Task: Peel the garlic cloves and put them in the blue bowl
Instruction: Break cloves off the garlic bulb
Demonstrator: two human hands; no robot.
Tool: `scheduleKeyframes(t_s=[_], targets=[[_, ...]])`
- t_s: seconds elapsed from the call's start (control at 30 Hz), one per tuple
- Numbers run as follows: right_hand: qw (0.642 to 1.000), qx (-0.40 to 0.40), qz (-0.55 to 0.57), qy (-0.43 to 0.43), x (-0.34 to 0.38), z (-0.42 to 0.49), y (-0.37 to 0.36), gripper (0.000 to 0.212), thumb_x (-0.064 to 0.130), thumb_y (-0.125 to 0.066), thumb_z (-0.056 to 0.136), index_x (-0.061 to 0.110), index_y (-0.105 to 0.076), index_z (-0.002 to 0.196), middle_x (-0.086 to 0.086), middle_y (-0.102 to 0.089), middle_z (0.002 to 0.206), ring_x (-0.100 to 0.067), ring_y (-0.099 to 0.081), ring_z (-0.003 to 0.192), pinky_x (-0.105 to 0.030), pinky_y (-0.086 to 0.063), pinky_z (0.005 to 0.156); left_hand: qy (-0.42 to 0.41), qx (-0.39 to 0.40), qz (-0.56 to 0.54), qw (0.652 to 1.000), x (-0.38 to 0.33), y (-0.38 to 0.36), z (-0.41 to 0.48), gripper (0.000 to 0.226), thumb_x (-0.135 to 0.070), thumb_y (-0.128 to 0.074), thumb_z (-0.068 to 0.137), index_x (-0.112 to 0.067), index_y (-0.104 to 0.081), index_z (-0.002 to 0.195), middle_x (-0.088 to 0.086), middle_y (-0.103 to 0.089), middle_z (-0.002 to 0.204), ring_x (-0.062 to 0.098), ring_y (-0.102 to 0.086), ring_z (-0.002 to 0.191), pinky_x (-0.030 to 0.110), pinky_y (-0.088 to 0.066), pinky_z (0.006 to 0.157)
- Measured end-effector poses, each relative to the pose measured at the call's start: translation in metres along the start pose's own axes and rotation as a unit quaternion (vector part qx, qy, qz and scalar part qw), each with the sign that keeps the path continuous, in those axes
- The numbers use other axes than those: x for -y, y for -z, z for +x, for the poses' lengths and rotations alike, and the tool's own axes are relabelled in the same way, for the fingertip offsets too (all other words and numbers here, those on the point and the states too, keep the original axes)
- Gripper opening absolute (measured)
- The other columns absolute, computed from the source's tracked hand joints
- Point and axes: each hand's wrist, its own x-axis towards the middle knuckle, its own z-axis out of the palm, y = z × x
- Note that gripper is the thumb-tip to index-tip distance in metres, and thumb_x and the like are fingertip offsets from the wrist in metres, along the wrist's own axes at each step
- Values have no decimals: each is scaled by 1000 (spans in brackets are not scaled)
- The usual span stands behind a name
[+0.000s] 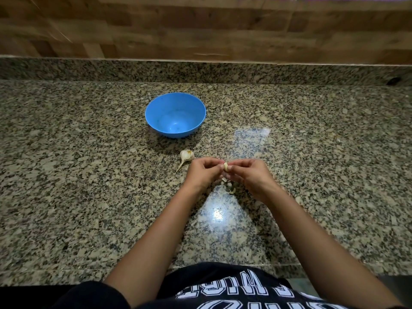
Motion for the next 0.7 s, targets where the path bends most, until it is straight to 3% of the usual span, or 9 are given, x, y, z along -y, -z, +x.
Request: scheduleKeyframes(t_s=[0.23, 0.33, 0.47, 0.6, 0.7], targets=[[992, 0, -109, 60, 3, -2, -4, 10, 2, -62, 85, 6, -68, 78, -14, -70, 82, -24, -66, 77, -35, -57, 78, -2, -8, -16, 1000, 3, 0, 0, 23, -1, -68, 81, 3, -65, 103, 17, -69, 101, 20, -67, 86, 22, -56, 72], [990, 1, -121, 70, 4, -2, -5, 9, 2, -62, 85, 6, -67, 79, -14, -70, 83, -23, -66, 76, -34, -57, 77, -3, -6, -29, 1000, 1, 0, -1, 24, 0, -68, 81, 4, -65, 104, 17, -68, 100, 17, -67, 81, 18, -55, 66], [987, -9, -138, 80, 3, -2, -5, 7, 1, -62, 85, 5, -66, 80, -17, -69, 84, -26, -66, 76, -36, -57, 76, 7, -1, -57, 998, -1, -1, -5, 24, 2, -66, 81, 6, -64, 105, 16, -68, 98, 15, -66, 76, 19, -57, 68], [989, -10, -131, 69, 0, -1, -5, 8, 0, -60, 86, 4, -64, 81, -14, -67, 81, -22, -63, 70, -35, -55, 71, 10, 10, -74, 997, -2, 0, -7, 19, 4, -65, 81, 0, -64, 100, 10, -68, 89, 14, -66, 74, 19, -55, 67], [992, -20, -117, 51, -3, 0, -3, 4, 1, -57, 88, 1, -61, 86, -15, -66, 82, -22, -62, 69, -39, -55, 73, 9, 26, -36, 999, -1, 1, -5, 31, 4, -60, 85, -10, -60, 112, 7, -63, 84, 16, -61, 73, 26, -53, 69]])
